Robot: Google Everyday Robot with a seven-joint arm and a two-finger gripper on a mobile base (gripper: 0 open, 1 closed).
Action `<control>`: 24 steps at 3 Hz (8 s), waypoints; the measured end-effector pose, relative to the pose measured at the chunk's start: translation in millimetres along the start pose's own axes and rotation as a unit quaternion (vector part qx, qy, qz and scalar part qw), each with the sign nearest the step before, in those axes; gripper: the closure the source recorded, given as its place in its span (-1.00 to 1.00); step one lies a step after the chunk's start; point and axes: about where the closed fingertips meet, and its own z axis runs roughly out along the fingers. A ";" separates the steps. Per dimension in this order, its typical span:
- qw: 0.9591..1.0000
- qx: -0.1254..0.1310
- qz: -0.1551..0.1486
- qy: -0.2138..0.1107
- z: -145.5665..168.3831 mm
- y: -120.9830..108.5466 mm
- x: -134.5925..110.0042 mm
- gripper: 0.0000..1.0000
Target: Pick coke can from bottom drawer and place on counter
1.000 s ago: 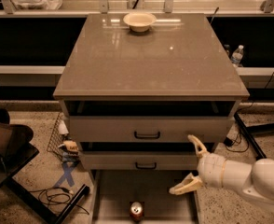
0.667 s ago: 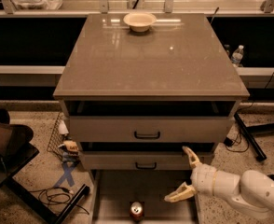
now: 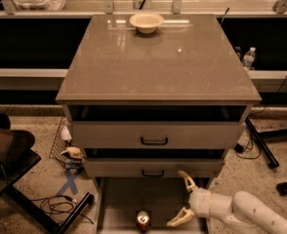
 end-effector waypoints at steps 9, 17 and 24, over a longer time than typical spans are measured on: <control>0.999 -0.048 0.000 -0.005 124.3 54.4 170.9 -1.00; 0.994 -0.107 0.004 -0.003 174.5 93.8 180.4 1.00; 0.996 -0.073 0.031 -0.050 -12.6 7.4 -163.2 1.00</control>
Offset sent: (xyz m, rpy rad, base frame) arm -0.0305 0.0082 -0.1275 -0.0896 0.1396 -0.0928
